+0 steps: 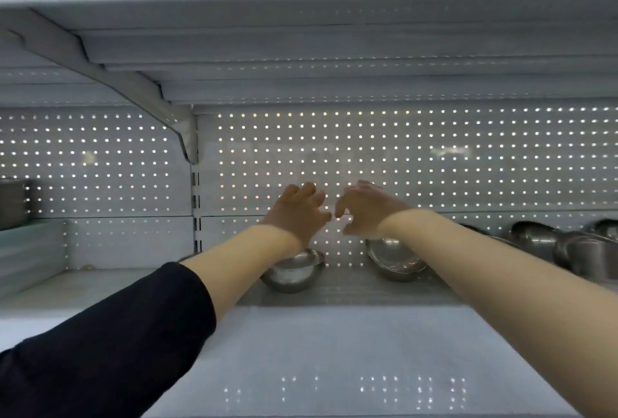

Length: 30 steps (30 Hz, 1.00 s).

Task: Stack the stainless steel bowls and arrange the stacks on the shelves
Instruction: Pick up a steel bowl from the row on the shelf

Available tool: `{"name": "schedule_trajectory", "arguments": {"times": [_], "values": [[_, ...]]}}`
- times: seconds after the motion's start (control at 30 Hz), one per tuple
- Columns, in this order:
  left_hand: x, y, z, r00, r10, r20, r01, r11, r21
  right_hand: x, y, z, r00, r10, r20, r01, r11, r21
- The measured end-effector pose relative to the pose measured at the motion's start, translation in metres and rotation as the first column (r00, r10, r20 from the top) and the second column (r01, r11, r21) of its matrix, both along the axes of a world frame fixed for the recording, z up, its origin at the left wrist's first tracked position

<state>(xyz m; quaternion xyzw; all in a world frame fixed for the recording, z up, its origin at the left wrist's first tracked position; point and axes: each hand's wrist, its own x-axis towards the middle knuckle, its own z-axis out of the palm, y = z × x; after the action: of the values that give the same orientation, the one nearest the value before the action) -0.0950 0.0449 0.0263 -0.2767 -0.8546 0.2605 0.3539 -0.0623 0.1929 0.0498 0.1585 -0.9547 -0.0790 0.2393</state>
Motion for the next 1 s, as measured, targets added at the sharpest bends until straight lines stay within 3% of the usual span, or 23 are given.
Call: {"name": "schedule_trajectory", "arguments": {"times": [0.07,0.2,0.27,0.33,0.73,1.0], "values": [[0.0,0.026,0.0,0.996,-0.077,-0.05,0.077,0.997,0.001,0.004,0.026,0.007,0.996,-0.049,-0.07,0.049,0.999,-0.002],[0.004,0.068,-0.011,0.95,-0.29,-0.119,0.276,0.954,-0.121,0.002,0.059,-0.012,0.984,-0.176,-0.033,0.178,0.981,0.074],[-0.004,0.085,-0.021,0.955,-0.268,-0.123,0.226,0.933,-0.281,-0.002,0.067,-0.028,0.979,-0.203,0.022,0.198,0.97,0.14],[-0.025,0.101,-0.035,0.979,-0.201,-0.033,0.172,0.904,-0.392,-0.007,0.073,-0.043,0.971,-0.226,0.075,0.206,0.955,0.214],[-0.055,0.124,-0.06,0.986,-0.156,0.061,0.167,0.932,-0.322,-0.025,0.099,-0.071,0.936,-0.323,0.142,0.293,0.936,0.197],[-0.028,0.106,-0.043,0.987,-0.1,0.129,0.128,0.965,-0.23,-0.001,0.09,-0.056,0.955,-0.272,0.114,0.25,0.951,0.18]]}}
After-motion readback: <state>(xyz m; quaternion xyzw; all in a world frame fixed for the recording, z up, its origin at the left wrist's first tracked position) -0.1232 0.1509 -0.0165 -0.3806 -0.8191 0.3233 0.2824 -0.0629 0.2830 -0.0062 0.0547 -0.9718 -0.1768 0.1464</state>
